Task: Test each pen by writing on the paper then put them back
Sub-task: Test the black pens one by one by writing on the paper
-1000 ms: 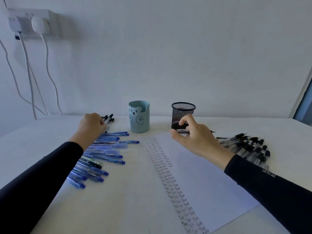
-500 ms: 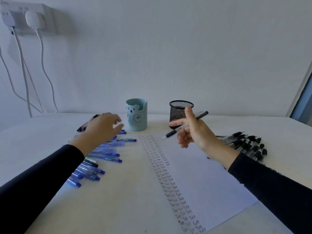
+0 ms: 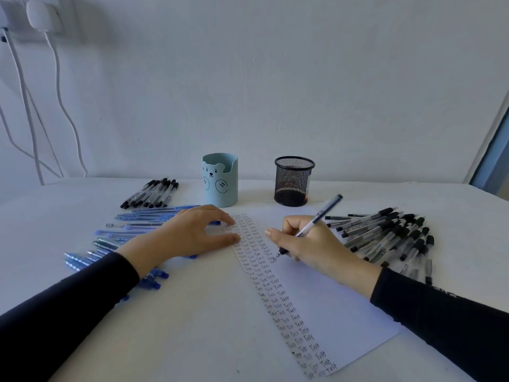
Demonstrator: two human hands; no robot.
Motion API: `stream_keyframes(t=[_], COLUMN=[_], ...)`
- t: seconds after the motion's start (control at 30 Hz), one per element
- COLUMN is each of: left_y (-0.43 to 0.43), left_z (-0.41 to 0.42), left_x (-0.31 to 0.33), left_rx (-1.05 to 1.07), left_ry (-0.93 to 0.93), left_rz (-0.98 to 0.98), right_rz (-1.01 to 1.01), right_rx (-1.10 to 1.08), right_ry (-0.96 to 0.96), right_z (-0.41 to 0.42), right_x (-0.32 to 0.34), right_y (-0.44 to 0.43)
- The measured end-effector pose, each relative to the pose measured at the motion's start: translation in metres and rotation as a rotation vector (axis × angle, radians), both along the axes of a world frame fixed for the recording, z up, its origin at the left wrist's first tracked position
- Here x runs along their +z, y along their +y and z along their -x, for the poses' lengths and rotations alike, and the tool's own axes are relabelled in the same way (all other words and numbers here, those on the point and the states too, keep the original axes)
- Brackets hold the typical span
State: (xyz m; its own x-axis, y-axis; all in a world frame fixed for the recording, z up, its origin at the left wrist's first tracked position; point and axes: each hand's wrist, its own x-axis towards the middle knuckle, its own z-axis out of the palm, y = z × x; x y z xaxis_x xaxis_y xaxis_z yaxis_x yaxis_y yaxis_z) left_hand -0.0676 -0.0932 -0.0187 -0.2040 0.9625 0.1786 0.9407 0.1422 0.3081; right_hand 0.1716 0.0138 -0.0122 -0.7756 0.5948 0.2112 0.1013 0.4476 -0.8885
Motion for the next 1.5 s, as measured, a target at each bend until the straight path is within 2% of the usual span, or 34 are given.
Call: stream_keyframes(t=[0.23,1.5], left_y=[-0.0005,-0.0004], left_z=[-0.004,-0.0035], left_x=[0.0028,0.0024], left_rx=[0.006,0.012], left_ry=[-0.037,-0.061], left_rz=[0.034,0.067], right_rz=[-0.045,-0.128], right_rx=[-0.111,-0.083], right_ry=[0.035,0.055], right_z=[0.0094,0.0082], right_x=[-0.0042,-0.0032], right_y=[-0.0069,-0.0047])
